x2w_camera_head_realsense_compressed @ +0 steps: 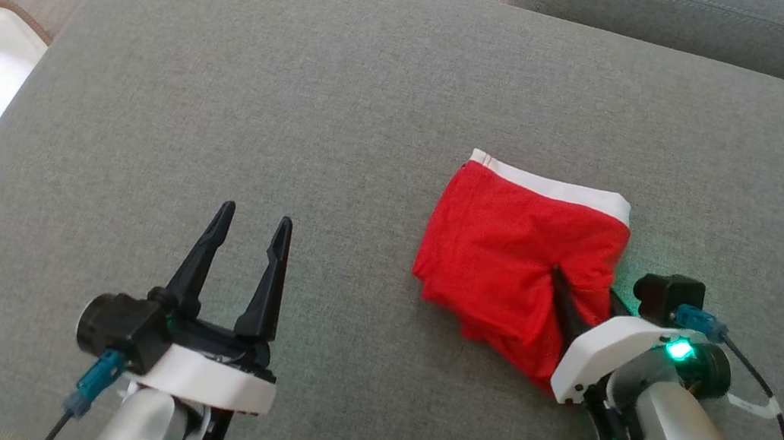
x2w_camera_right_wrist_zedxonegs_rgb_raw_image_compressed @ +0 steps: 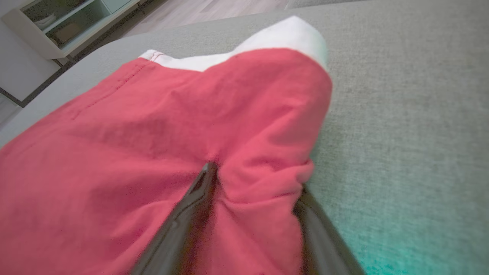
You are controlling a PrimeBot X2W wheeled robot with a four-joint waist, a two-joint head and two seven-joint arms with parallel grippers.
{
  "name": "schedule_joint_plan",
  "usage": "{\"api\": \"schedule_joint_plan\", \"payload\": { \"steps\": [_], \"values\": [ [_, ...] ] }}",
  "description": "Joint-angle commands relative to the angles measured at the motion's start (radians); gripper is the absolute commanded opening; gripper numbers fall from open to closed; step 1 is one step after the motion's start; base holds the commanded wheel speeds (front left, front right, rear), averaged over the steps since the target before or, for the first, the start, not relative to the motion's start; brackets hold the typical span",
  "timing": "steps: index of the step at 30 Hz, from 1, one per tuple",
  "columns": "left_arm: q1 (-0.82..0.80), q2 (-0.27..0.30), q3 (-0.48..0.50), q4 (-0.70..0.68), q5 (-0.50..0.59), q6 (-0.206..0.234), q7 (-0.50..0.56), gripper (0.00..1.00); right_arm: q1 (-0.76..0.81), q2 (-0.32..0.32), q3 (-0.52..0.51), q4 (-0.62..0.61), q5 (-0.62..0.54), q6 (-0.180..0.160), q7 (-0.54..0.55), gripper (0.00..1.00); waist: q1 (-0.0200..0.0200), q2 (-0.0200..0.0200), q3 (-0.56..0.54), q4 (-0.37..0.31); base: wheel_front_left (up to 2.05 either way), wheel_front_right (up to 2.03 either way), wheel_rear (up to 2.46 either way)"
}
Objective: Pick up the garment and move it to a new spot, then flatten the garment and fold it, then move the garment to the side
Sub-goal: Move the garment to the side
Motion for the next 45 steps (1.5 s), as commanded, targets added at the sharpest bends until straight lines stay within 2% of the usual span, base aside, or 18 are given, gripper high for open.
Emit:
{"api": "schedule_joint_plan", "payload": {
  "steps": [1,7,13,16,20,26,31,35,37,38,41,45],
  "values": [
    [-0.037,0.003,0.024,-0.028,-0.009,0.002,-0.005,1.0,-0.012,0.006,0.029,0.014,-0.017,-0.001,-0.011,0.0,-0.0001,0.0,0.0,-0.002,0.0,0.0,0.0],
    [-0.034,0.003,0.036,-0.032,0.002,0.002,-0.005,1.0,-0.057,0.006,0.04,0.035,-0.113,-0.001,-0.082,0.0,-0.0001,0.0,-0.017,-0.047,0.0,0.0,0.0],
    [-0.033,0.003,0.035,-0.049,0.014,0.002,-0.005,1.0,-0.098,0.004,0.043,0.007,-0.266,-0.001,-0.104,0.0,-0.0001,0.0,-0.042,-0.136,0.0,0.0,0.0],
    [-0.041,0.003,0.023,-0.063,0.016,0.002,-0.005,1.0,-0.118,-0.028,0.064,-0.029,-0.319,-0.001,-0.09,0.0,-0.0001,0.0,-0.051,-0.188,0.0,0.0,0.0],
    [-0.061,0.003,-0.012,-0.079,0.01,0.002,-0.005,1.0,-0.15,-0.129,0.138,-0.092,-0.32,-0.001,-0.045,0.0,-0.0001,0.0,-0.052,-0.253,0.0,0.0,0.0],
    [-0.114,0.003,-0.079,-0.097,-0.001,0.002,-0.005,1.0,-0.21,-0.356,0.274,-0.205,-0.222,-0.001,0.053,0.0,-0.0001,0.0,-0.017,-0.324,0.0,0.0,0.0],
    [-0.149,0.003,-0.119,-0.102,-0.009,0.004,-0.005,1.0,-0.25,-0.558,0.36,-0.268,-0.099,-0.001,0.119,0.0,-0.0001,0.0,0.022,-0.343,0.0,0.0,0.0],
    [-0.169,0.003,-0.132,-0.101,-0.009,0.004,-0.005,1.0,-0.273,-0.686,0.42,-0.285,-0.019,-0.001,0.157,0.0,-0.0001,0.0,0.056,-0.338,0.0,0.0,0.0],
    [-0.178,0.003,-0.134,-0.099,-0.008,0.004,-0.005,1.0,-0.28,-0.739,0.457,-0.286,0.01,-0.001,0.174,0.0,-0.0001,0.0,0.073,-0.331,0.0,0.0,0.0],
    [-0.178,0.003,-0.134,-0.099,-0.008,0.004,-0.005,1.0,-0.28,-0.739,0.457,-0.286,0.01,-0.001,0.174,0.0,-0.0001,0.0,0.073,-0.331,0.0,0.0,0.0],
    [-0.193,0.003,-0.134,-0.096,-0.008,0.004,-0.005,1.0,-0.293,-0.81,0.496,-0.272,0.034,-0.001,0.198,0.0,-0.0001,0.0,0.096,-0.317,0.0,0.0,0.0],
    [-0.208,0.003,-0.131,-0.092,-0.006,0.003,-0.005,1.0,-0.314,-0.871,0.519,-0.239,0.04,-0.001,0.21,0.0,-0.0001,0.0,0.122,-0.296,0.0,0.0,0.0]
  ]
}}
